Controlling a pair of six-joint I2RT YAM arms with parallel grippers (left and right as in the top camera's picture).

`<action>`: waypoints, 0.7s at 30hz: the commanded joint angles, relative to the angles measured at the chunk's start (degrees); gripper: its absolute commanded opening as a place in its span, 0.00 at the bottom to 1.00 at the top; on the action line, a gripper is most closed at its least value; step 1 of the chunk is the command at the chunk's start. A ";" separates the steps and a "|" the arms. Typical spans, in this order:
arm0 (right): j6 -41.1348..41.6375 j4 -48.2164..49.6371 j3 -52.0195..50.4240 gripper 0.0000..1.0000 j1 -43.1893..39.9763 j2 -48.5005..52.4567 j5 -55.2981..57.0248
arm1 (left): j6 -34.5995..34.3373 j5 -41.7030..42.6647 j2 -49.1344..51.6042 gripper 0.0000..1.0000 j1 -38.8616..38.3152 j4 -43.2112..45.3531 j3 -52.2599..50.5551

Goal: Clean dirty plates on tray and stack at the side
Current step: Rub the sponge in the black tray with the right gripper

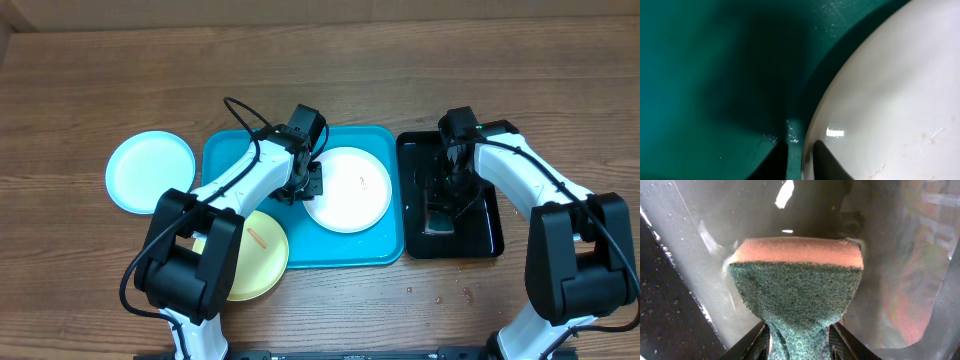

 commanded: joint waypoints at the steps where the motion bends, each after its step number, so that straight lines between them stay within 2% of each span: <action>1: -0.11 0.20 -0.37 0.40 -0.09 -1.38 0.68 | 0.37 -0.98 0.59 0.10 -0.02 0.39 0.92; 5: -0.11 0.20 -0.35 0.41 -0.09 -1.38 1.70 | 0.94 -0.98 0.20 0.11 0.33 -0.72 2.10; 7: -0.09 0.20 -0.35 0.41 -0.09 -1.38 1.68 | 1.11 -0.94 0.15 0.04 0.35 -1.16 2.69; 11: -0.09 0.13 -0.35 0.39 -0.09 -1.38 1.68 | 1.42 -0.94 0.15 0.04 0.35 -1.11 2.84; 13: -0.09 -0.04 -0.35 0.53 -0.09 -1.38 1.66 | 2.36 -0.98 0.15 0.04 0.35 -1.11 2.84; 14: -0.09 -0.11 -0.37 0.57 -0.09 -1.38 1.68 | 2.71 -0.94 0.15 0.04 0.37 -1.11 2.84; 16: -0.07 -0.20 -0.37 0.56 -0.09 -1.38 1.66 | 3.06 -0.92 0.15 0.04 0.37 -1.25 2.84; 18: -0.02 -0.24 -0.37 0.51 -0.09 -1.40 1.66 | 3.06 -0.52 0.15 0.04 0.37 -1.36 2.84; 21: 0.13 -0.28 -0.37 0.48 -0.09 -1.38 1.64 | 3.06 0.57 0.15 0.04 0.37 -1.22 2.84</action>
